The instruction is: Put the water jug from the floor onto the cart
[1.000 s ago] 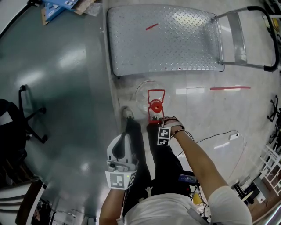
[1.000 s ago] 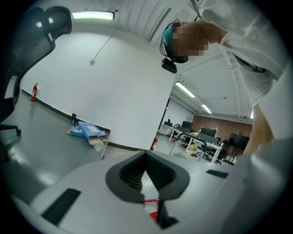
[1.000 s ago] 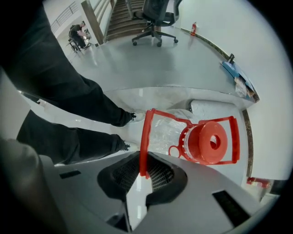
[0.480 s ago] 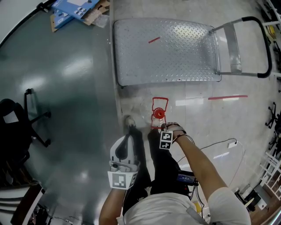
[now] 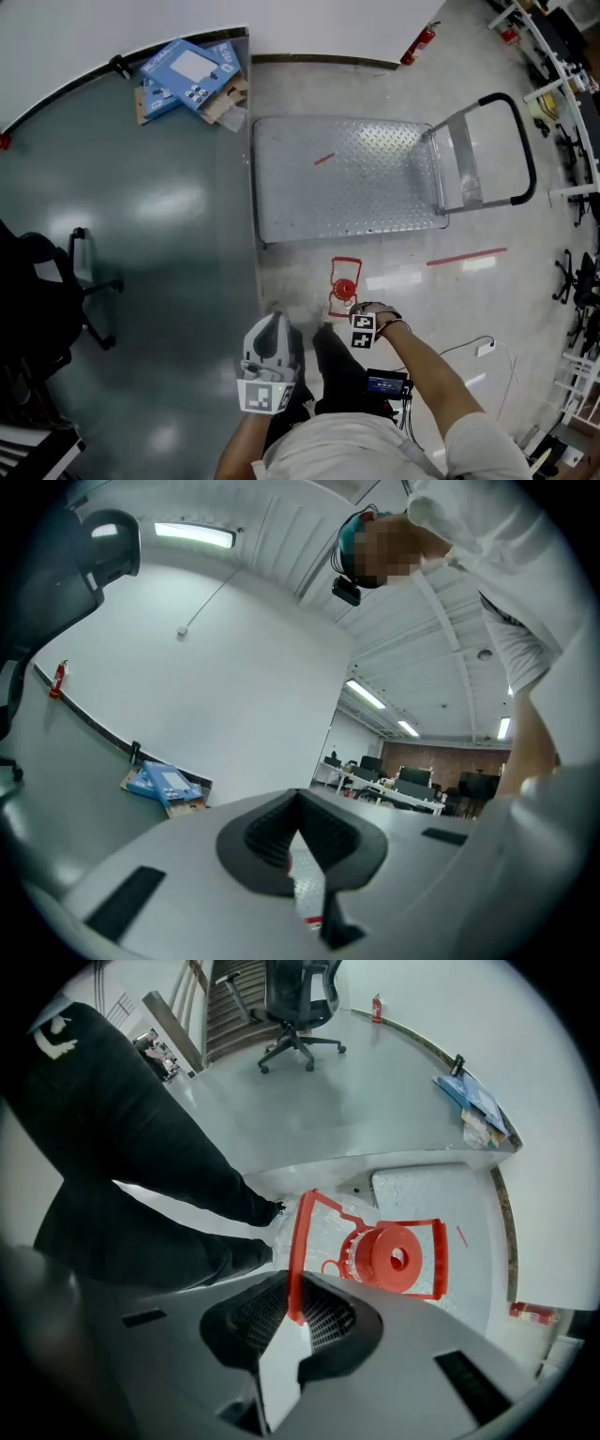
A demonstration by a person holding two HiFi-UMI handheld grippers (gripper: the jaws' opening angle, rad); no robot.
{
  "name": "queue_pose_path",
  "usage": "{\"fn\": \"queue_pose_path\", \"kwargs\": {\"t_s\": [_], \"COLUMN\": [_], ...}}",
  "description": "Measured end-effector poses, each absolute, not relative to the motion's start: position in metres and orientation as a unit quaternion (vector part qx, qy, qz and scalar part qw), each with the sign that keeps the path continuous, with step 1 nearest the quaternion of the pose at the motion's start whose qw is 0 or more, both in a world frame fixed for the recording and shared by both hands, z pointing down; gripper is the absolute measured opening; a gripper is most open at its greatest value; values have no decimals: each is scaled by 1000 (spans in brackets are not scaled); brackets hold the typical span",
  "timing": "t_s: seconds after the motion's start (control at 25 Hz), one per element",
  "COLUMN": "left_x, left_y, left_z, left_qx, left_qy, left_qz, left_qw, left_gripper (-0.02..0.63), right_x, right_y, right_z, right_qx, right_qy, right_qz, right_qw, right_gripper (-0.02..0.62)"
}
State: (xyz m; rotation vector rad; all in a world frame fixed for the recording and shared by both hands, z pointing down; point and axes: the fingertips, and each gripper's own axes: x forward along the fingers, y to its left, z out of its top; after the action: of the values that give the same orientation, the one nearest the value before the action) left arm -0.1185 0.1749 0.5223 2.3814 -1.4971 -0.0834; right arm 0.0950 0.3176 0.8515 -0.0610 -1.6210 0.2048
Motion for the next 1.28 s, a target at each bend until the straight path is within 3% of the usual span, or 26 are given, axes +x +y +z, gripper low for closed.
{"fn": "queue_pose_path", "kwargs": {"t_s": [0.48, 1.28], "left_x": [-128, -83], "left_y": [131, -70], "left_z": [462, 420], "left_qx": [860, 811], "left_qy": [-487, -577], "left_qz": [-73, -68], "left_qw": [135, 69], "left_gripper": [3, 3], "right_x": [111, 105], "right_y": [219, -94], "right_z": [753, 697], "right_qx": [54, 10], "right_qy": [-721, -763], "right_qz": [108, -22], "right_qw": [682, 646], "right_gripper": [49, 52]}}
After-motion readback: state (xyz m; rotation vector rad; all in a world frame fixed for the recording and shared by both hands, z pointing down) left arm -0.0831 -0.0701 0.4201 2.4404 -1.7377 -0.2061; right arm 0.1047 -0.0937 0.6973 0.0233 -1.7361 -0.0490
